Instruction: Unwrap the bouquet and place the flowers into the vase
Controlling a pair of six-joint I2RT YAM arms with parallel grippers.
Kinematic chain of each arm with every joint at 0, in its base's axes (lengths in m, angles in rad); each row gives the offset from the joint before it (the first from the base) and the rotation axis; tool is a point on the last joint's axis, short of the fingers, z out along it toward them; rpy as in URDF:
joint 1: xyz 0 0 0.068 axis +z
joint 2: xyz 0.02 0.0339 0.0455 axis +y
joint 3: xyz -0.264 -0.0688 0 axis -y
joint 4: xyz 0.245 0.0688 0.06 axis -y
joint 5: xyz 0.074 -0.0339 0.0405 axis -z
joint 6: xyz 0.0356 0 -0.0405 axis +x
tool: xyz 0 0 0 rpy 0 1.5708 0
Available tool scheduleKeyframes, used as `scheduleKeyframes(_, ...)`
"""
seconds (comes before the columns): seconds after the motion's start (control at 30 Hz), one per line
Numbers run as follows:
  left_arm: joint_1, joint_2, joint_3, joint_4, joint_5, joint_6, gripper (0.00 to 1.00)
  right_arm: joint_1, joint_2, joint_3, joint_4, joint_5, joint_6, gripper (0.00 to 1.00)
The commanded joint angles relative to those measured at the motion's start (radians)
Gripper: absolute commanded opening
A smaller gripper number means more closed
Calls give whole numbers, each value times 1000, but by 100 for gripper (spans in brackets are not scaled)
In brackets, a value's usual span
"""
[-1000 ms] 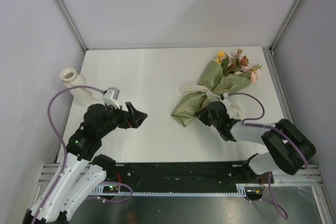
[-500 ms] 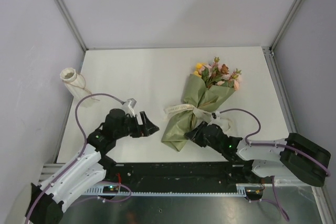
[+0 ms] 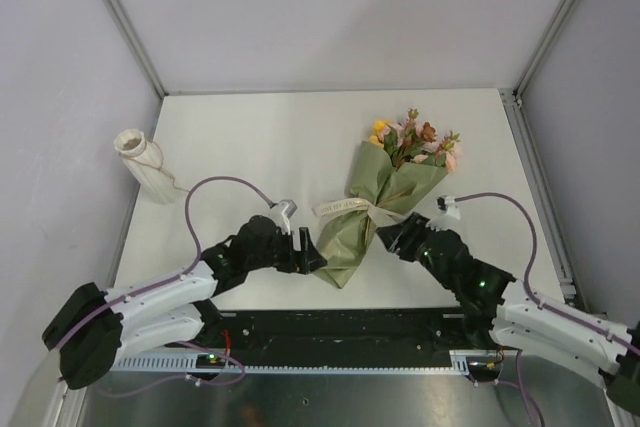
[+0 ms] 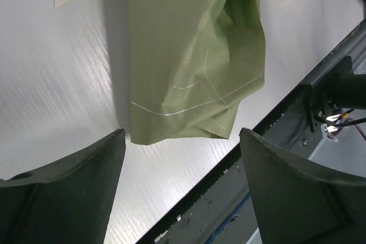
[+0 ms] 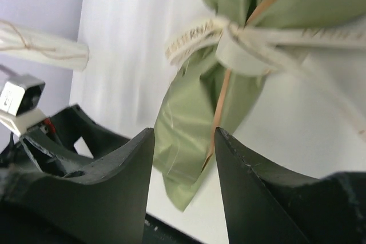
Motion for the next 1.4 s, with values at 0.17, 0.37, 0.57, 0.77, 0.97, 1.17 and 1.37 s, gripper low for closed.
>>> scheduleKeyframes(0.17,-70,67,-9,157,-123,12,79,-250,-69,61,-94,-132,-233,51)
scheduleKeyframes(0.37,-122,120,-19,201,-154,11,74,-350,43,74,-26,-240,-276,49)
scheduleKeyframes(0.57,-167,182,-25,230,-185,6,63,-369,153,76,128,-390,-367,43)
scheduleKeyframes(0.77,-182,155,-40,242,-204,-3,33,-375,262,105,253,-448,-461,45)
scheduleKeyframes(0.97,-183,92,-62,242,-218,-9,3,-403,375,178,239,-495,-542,53)
scheduleKeyframes(1.17,-183,41,-84,243,-214,-11,0,-414,450,232,207,-508,-577,54)
scheduleKeyframes(1.37,-183,24,-89,238,-214,-22,0,-416,517,265,187,-504,-596,54)
